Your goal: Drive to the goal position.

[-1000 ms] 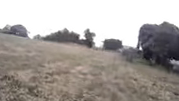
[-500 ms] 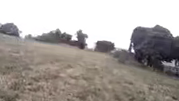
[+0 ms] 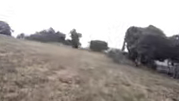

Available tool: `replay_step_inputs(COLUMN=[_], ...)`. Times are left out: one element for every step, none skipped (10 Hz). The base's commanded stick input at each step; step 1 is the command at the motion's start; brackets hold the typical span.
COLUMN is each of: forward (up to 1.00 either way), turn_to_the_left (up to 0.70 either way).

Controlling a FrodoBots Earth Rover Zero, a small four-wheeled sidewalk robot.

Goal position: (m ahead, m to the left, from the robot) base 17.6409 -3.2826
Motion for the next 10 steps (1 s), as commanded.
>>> replay_step_inputs(forward=[0.67, 0.67, 0.67, 0.68, 0.68, 0.68, 0.68, 0.68, 0.68, 0.68], turn_to_the_left=[-0.15, -0.15, -0.12, -0.09, -0.05, 0.00, 0.00, 0.00, 0.00, 0.00])
